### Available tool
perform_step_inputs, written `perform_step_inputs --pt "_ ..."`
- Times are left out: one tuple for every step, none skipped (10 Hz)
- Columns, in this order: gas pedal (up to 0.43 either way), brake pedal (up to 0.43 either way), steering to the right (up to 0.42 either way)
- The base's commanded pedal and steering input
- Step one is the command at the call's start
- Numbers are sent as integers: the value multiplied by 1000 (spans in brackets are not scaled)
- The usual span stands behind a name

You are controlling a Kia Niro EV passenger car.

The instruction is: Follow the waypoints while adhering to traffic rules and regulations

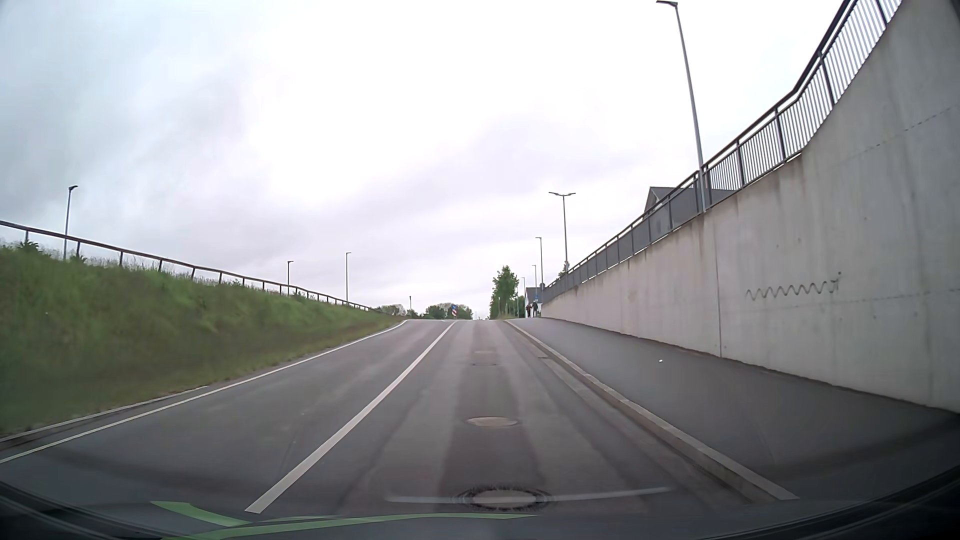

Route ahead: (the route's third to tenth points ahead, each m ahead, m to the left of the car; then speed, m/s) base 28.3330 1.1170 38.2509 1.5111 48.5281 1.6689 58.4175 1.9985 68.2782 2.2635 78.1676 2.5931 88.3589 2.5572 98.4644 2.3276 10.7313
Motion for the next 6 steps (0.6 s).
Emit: perform_step_inputs --pt "98 0 -3" --pt "98 0 -2" --pt "98 0 -1" --pt "98 0 -1" --pt "98 0 -1" --pt "98 0 -1"
